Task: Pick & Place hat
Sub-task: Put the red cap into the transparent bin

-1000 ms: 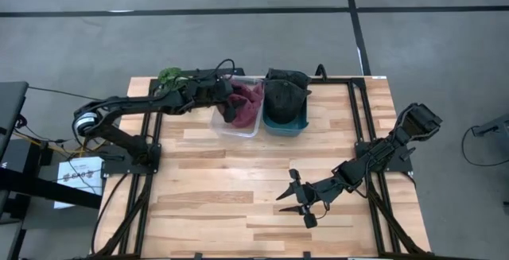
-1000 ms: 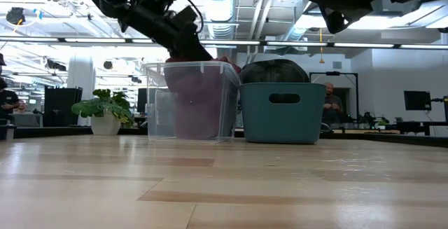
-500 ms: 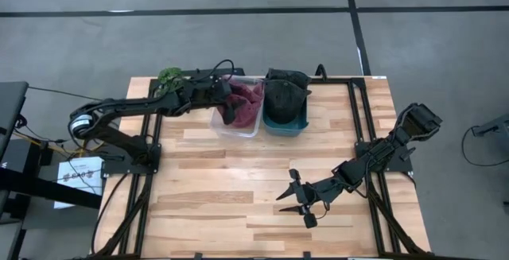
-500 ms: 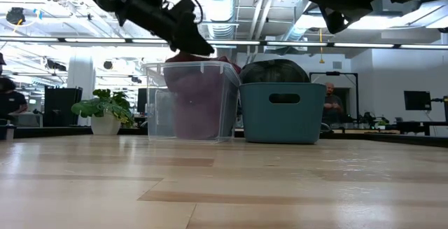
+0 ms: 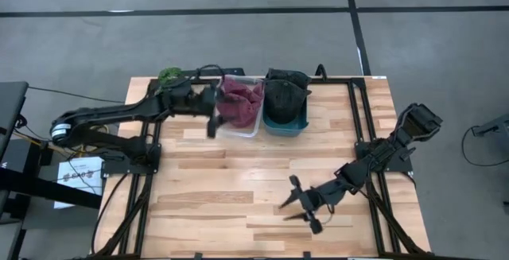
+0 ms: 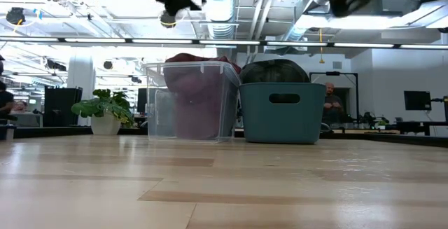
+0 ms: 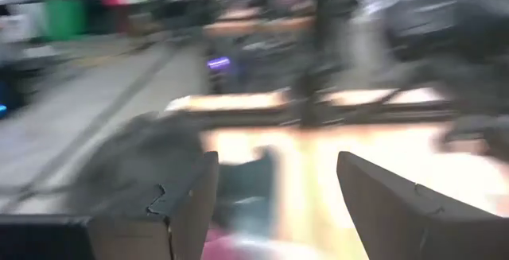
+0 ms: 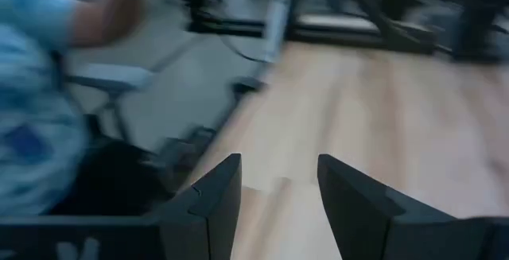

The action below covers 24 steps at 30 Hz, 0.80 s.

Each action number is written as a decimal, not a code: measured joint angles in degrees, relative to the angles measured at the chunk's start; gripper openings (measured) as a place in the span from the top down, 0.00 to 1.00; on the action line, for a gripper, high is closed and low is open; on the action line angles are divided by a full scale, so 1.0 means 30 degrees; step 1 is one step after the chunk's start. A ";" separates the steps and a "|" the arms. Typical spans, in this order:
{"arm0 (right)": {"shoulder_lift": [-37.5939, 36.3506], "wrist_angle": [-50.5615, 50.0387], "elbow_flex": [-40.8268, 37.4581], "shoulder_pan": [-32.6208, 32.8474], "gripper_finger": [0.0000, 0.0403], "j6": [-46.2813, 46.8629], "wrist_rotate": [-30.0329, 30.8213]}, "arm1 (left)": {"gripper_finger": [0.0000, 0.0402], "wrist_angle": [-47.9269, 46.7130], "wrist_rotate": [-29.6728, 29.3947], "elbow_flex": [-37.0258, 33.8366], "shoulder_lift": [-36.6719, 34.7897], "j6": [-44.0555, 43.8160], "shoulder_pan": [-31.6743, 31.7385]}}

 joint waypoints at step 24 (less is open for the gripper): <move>0.0007 -0.5440 0.6011 -0.5573 0.97 -0.0432 0.2747 | 0.36 0.5169 -0.2130 -1.0689 -1.0571 -0.7573 -1.0983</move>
